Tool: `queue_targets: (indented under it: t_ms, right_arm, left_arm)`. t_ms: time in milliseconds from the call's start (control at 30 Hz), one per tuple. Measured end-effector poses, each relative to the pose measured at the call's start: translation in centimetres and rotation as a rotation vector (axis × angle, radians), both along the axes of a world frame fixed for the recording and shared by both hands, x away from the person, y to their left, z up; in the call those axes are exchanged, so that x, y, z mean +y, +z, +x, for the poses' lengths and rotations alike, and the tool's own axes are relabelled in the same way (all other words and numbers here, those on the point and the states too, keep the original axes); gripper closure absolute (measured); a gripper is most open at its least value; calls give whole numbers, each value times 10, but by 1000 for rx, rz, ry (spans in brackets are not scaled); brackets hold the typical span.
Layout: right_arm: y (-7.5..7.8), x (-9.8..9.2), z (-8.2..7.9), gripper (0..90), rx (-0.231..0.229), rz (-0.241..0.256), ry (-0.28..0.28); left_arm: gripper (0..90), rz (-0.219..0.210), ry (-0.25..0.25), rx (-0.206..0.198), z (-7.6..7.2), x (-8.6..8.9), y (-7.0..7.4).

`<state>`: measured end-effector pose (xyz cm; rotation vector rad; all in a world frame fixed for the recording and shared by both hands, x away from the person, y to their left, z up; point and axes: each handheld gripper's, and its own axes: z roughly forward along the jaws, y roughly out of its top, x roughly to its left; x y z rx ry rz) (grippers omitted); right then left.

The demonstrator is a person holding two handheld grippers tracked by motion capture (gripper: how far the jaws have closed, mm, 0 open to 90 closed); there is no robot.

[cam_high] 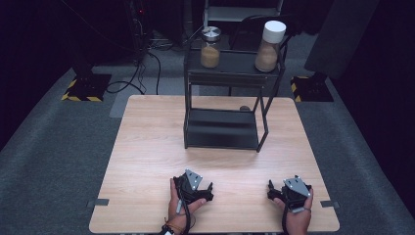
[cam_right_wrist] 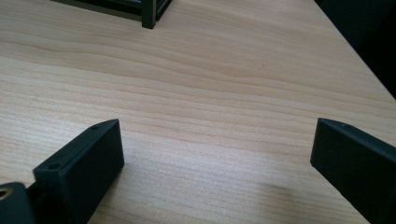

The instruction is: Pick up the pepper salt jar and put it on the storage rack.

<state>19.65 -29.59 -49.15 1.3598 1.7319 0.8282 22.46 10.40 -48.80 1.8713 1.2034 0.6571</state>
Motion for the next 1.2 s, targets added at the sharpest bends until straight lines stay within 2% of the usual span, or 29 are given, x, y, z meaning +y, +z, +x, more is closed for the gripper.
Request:
queue_targets:
  t_ms: [167, 233, 400, 600, 1200]
  right_arm:
    - [4, -7, 6, 16, 35, 57, -11]
    - [6, -11, 9, 16, 52, 83, 7]
    - [10, -22, 16, 13, 94, 151, 8]
    - [10, -23, 18, 13, 95, 150, 22]
    - [10, -22, 17, 7, 97, 150, 13]
  left_arm:
    - [16, 0, -1, 0, 0, 0, 0]
    - [17, 0, -2, 0, 0, 0, 0]
    - [16, 1, -5, 0, 0, 0, 0]
    - [16, 3, -6, -1, 0, 0, 0]
    - [16, -2, -2, 1, 0, 0, 0]
